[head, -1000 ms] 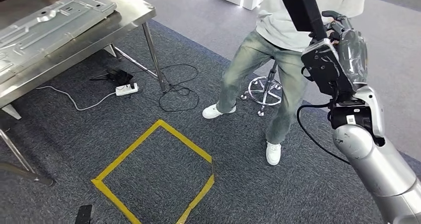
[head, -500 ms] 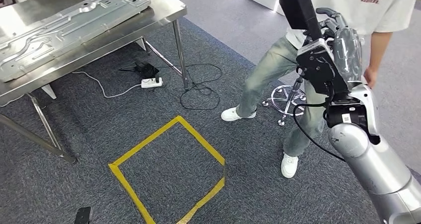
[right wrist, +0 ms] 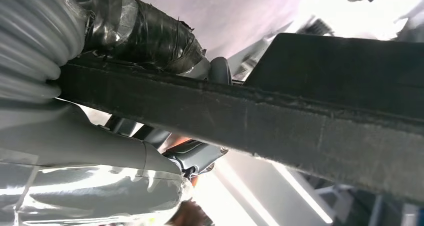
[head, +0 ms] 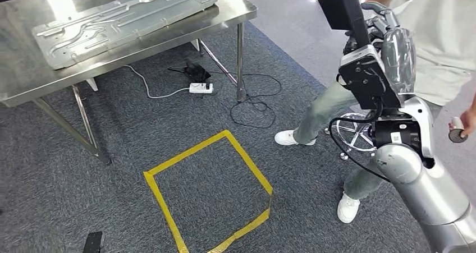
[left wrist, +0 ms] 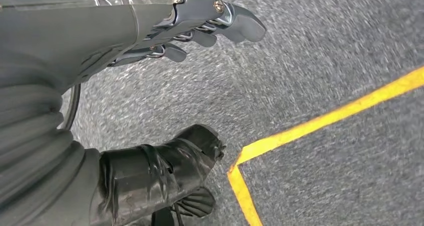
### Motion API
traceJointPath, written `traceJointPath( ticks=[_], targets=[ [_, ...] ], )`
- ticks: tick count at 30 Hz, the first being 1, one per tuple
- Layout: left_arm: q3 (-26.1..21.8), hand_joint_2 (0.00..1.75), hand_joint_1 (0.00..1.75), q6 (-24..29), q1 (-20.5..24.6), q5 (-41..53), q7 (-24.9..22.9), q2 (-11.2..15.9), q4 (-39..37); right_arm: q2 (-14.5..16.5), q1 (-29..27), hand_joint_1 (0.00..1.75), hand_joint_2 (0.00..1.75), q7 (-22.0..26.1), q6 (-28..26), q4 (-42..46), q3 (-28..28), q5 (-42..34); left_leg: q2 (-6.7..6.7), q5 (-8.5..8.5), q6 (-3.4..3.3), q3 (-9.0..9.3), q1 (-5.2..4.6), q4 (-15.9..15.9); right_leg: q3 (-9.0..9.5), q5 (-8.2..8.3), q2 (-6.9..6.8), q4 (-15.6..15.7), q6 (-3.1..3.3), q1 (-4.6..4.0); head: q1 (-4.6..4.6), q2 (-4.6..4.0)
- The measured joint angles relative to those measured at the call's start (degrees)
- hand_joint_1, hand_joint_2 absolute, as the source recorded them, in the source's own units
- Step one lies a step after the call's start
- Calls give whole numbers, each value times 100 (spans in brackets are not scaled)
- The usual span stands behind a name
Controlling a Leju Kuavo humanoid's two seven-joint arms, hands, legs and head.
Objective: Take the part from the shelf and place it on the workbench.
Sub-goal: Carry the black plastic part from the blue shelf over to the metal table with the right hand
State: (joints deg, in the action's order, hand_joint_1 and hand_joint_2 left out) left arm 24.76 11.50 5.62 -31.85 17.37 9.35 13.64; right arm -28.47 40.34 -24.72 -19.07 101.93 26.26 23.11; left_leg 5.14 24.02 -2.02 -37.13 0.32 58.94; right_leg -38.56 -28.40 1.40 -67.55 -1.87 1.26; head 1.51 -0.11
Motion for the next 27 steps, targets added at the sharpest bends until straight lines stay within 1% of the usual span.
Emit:
traceJointPath(
  ticks=[1,2,3,4,5,6,7,8,9,10,11,12,13,14,15,16,17,18,19,21,22,23,24,25,26,27],
  targets=[
    [1,175,0,-1,6,0,-2,-2,0,1,9,175,175,1,3,33,1,14,74,16,25,-19,0,36,156,159,123,376,8,17,2,0],
    [1,175,0,-1,12,0,-4,-3,0,1,16,175,175,-1,6,62,2,24,140,19,56,-45,7,54,256,227,224,604,16,22,4,0],
    [1,175,0,-1,13,0,-6,0,0,2,21,175,175,-1,9,85,4,30,199,17,86,-72,13,63,304,226,287,707,25,18,4,0],
    [1,175,0,-1,5,0,-9,3,0,2,24,175,175,-2,13,103,7,33,263,5,124,-90,22,59,329,216,253,738,44,1,5,0],
    [1,175,0,-1,-10,0,-10,8,0,4,25,175,175,-3,16,115,10,33,324,-9,163,-101,37,41,340,226,186,747,77,-3,4,0],
    [2,175,0,-1,-27,0,-13,9,0,6,28,175,175,-2,18,128,14,34,290,2,192,-116,37,62,364,236,116,776,114,-2,4,0],
    [2,175,0,-1,-37,2,-15,9,0,10,33,175,175,-2,19,145,17,38,175,57,221,-165,33,154,391,246,38,806,159,-3,17,0],
    [3,175,0,-1,-33,5,-20,10,0,13,37,175,175,-1,16,164,19,42,8,170,241,-267,28,360,417,252,-39,833,196,-3,28,0],
    [3,175,0,-1,-23,9,-27,9,0,14,41,175,175,0,13,183,19,49,-191,324,256,-421,25,672,436,246,-117,844,223,-25,38,0],
    [3,175,0,-4,-12,13,-39,10,0,15,43,175,175,1,10,197,20,58,-321,487,272,-610,29,1039,445,236,-194,846,247,-44,48,0],
    [3,175,0,-8,-5,15,-53,8,0,15,41,175,175,2,8,205,22,65,-387,596,283,-776,39,1356,452,225,-270,845,260,-60,46,0],
    [3,175,0,-11,-9,16,-66,3,0,17,37,175,175,1,7,210,28,74,-421,625,289,-870,44,1532,459,214,-339,844,268,-71,46,0],
    [3,175,0,-15,-15,17,-77,-1,0,21,33,175,175,1,7,213,37,85,-441,550,290,-852,48,1492,468,203,-406,844,268,-77,48,0],
    [3,175,0,-16,-21,17,-83,-3,0,26,30,175,175,0,7,219,45,95,-469,395,284,-717,49,1241,481,189,-471,843,262,-80,48,0],
    [3,175,0,-16,-23,19,-85,-3,0,31,29,175,175,0,8,227,52,105,-545,223,273,-504,45,858,500,172,-532,842,249,-84,49,0],
    [3,175,0,-16,-19,22,-85,-3,0,35,31,175,175,0,10,239,56,113,-635,96,253,-291,20,485,516,149,-593,837,225,-100,49,0],
    [3,175,0,-16,-14,27,-85,-3,0,39,38,175,175,0,14,250,58,118,-700,23,222,-142,-4,214,532,128,-646,832,199,-111,45,0],
    [3,175,0,-16,-8,31,-85,-5,0,44,46,175,175,0,20,257,62,122,-739,9,187,-65,-28,74,545,109,-692,830,171,-121,44,0],
    [4,175,0,-15,-6,34,-85,-7,0,50,53,175,175,0,27,260,68,125,-711,24,152,-56,-53,46,557,94,-735,831,144,-130,38,0],
    [5,175,0,-12,-13,36,-86,-8,0,59,59,175,175,0,43,262,86,130,-601,20,87,-46,-49,26,582,63,-802,837,87,-116,37,0],
    [6,175,0,-8,-20,40,-88,-8,0,64,58,175,175,0,49,262,96,130,-546,14,61,-23,-40,4,580,24,-705,795,55,-99,33,0],
    [8,175,0,-5,-21,46,-92,-9,0,69,63,175,175,0,53,262,103,130,-497,8,32,2,-27,-19,527,-64,-566,661,31,-82,27,0],
    [11,175,0,-2,-20,51,-97,-10,0,73,71,175,175,0,56,261,106,130,-455,3,7,23,-13,-35,433,-178,-405,460,16,-68,19,0],
    [15,175,0,-1,-12,57,-101,-12,0,76,79,175,175,1,58,257,109,130,-404,5,-12,31,-15,-41,263,-335,-249,114,9,-60,7,0],
    [21,175,0,-1,-2,61,-103,-17,0,76,84,175,175,1,63,252,112,128,-349,7,-29,31,-19,-39,54,-475,-199,-260,8,-62,-2,0],
    [28,175,0,-1,4,63,-105,-24,0,77,84,175,175,1,71,245,117,125,-289,8,-36,32,-22,-35,-120,-538,-180,-545,6,-62,-6,0]
  ],
)
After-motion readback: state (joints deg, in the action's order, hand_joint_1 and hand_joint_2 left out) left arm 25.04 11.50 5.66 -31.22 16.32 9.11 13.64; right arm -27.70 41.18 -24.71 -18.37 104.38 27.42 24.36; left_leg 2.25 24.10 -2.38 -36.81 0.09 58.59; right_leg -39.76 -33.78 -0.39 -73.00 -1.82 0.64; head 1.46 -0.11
